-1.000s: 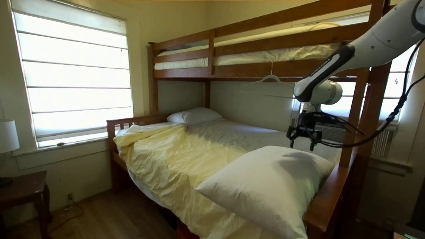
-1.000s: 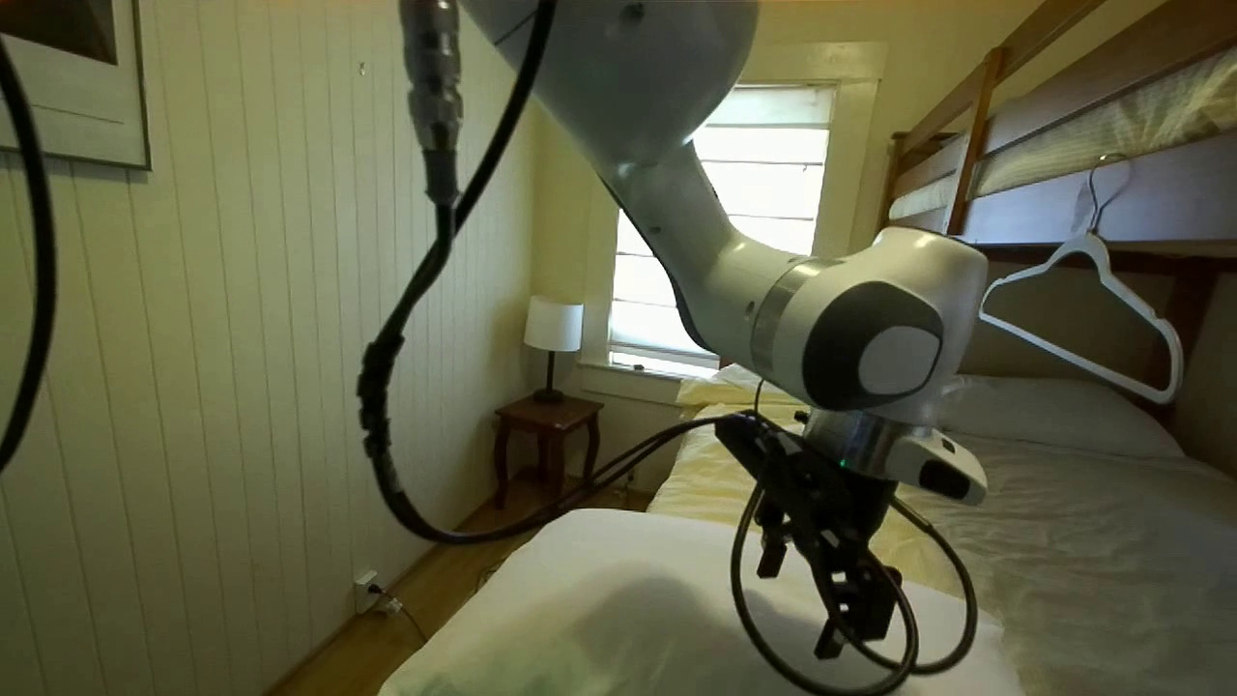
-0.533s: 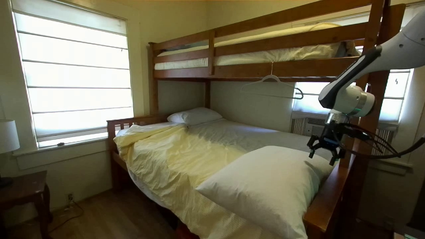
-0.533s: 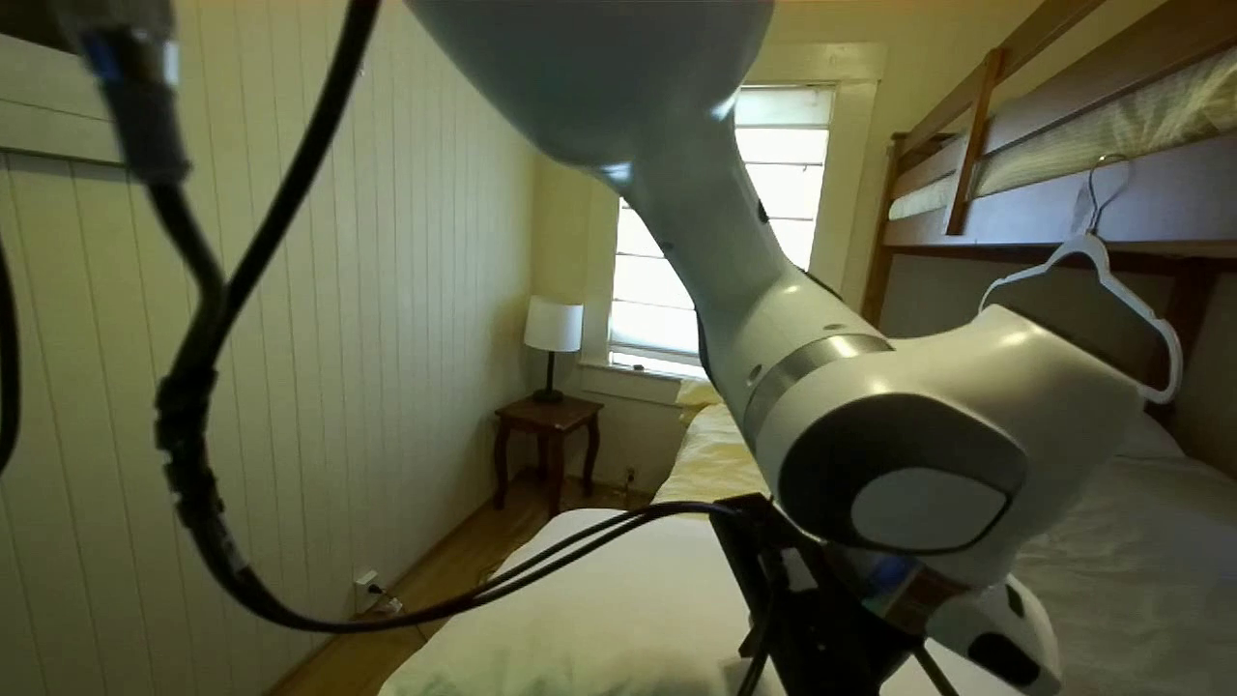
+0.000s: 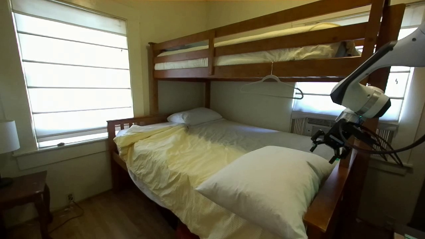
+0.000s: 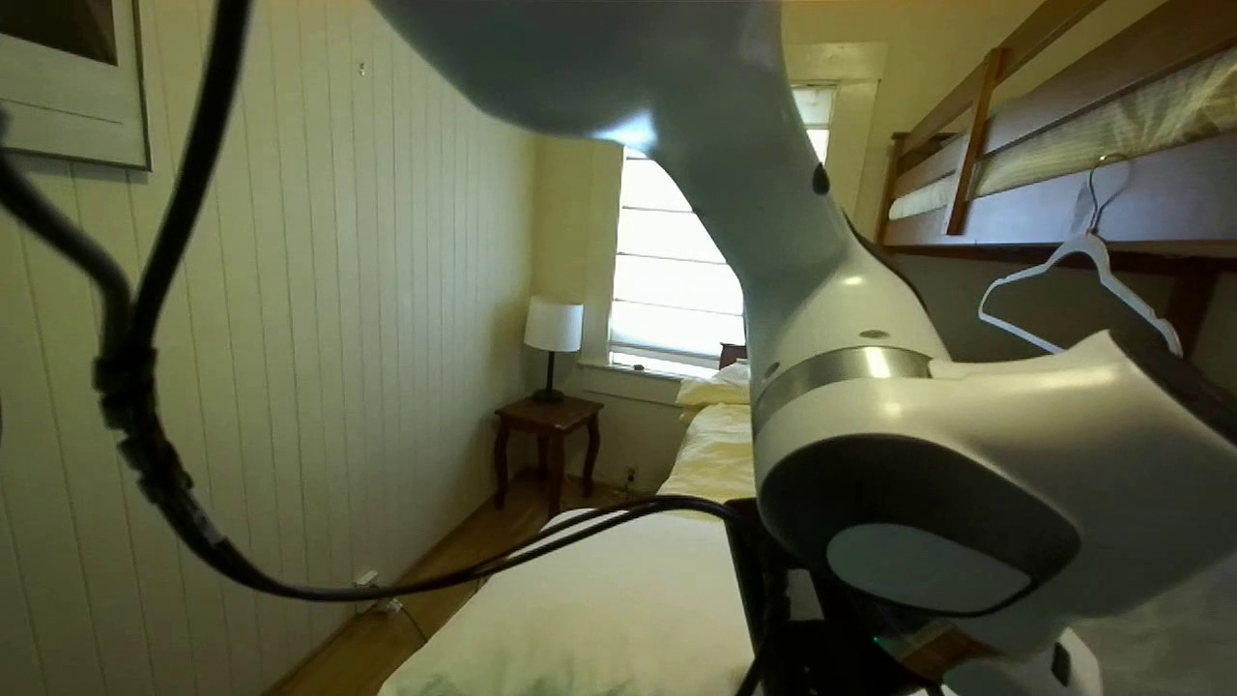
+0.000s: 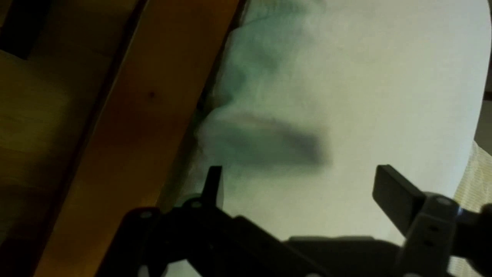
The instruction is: Move the pillow to the left
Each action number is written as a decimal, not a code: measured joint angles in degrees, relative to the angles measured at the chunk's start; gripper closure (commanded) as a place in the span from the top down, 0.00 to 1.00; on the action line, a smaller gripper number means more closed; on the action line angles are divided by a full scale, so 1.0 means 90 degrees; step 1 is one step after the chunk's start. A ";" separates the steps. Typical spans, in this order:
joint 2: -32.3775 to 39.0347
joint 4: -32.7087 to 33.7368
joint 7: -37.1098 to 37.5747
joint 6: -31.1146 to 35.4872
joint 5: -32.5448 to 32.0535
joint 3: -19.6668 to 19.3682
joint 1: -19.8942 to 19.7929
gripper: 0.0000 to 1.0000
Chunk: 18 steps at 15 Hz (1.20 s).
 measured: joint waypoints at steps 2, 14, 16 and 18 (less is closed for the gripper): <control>0.0033 -0.0001 -0.0068 0.0000 -0.0016 -0.0152 -0.0095 1.00; 0.0596 0.0057 -0.1430 0.0074 0.0355 -0.0478 -0.0454 1.00; 0.0827 0.0160 -0.1701 0.0075 0.0626 -0.0386 -0.0453 1.00; 0.1067 0.0298 -0.1925 0.0075 0.0888 -0.0310 -0.0461 1.00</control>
